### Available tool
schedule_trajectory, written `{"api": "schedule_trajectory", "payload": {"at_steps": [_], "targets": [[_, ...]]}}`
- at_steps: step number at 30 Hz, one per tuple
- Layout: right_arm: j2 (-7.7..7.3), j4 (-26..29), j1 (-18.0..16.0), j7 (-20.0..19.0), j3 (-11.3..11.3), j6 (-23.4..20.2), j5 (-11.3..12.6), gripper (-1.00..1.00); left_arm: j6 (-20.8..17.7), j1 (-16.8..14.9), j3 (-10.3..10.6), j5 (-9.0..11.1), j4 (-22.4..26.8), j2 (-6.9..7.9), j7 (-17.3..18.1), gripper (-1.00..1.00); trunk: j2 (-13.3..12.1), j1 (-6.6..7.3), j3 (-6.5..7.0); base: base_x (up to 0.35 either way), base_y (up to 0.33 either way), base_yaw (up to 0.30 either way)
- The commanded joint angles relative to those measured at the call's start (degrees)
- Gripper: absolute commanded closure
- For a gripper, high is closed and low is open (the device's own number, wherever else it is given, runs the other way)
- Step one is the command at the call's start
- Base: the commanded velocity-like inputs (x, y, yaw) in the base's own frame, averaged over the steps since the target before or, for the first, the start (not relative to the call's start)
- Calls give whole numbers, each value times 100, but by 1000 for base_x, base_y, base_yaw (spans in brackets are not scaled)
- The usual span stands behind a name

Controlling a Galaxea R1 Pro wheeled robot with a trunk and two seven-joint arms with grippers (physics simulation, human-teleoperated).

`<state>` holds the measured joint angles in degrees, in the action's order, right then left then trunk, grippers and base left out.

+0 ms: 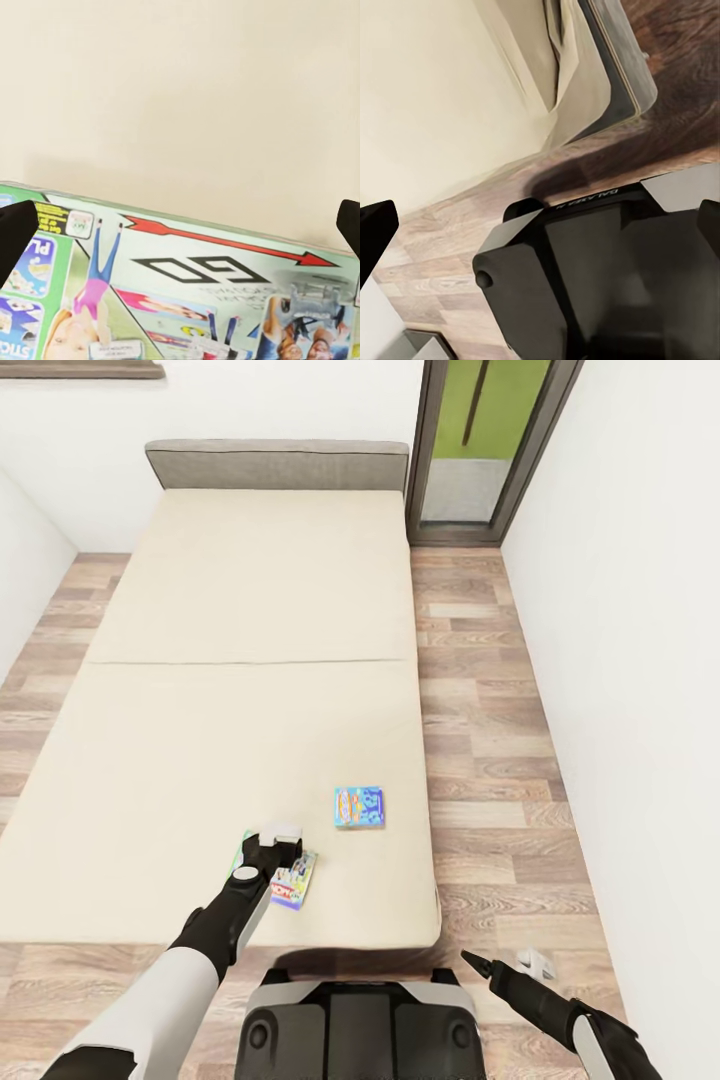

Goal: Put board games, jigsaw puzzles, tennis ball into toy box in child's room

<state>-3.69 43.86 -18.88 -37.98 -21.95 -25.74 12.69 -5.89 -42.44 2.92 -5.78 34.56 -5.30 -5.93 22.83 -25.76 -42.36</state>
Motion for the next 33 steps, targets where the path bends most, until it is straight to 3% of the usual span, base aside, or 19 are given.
{"api": "schedule_trajectory", "payload": {"at_steps": [1, 15, 20, 28, 33], "targets": [[8, 1, -2, -5, -12, -42, 36, -100, -40, 0, 18, -58, 12, 4, -33, -100, 9, -3, -16, 0, 0, 0], [36, 0, -2, 35, -11, -22, 30, -100, -40, -40, 7, -61, -80, 1, -39, -100, 9, -3, -148, 0, 0, 0], [42, 0, -2, 36, -11, -14, 21, -100, -61, -368, 1, -70, -59, -5, -40, -100, 9, -3, -195, 0, 0, 0], [32, 0, -2, 36, -9, -4, 8, -100, -138, -645, 3, -72, -48, -12, -32, -100, 9, -3, -238, 0, 0, 0], [41, 0, -2, 36, -4, -2, 6, -100, -385, -822, 6, -78, -46, 13, -27, -100, 9, -3, -241, 0, 0, 0]]}}
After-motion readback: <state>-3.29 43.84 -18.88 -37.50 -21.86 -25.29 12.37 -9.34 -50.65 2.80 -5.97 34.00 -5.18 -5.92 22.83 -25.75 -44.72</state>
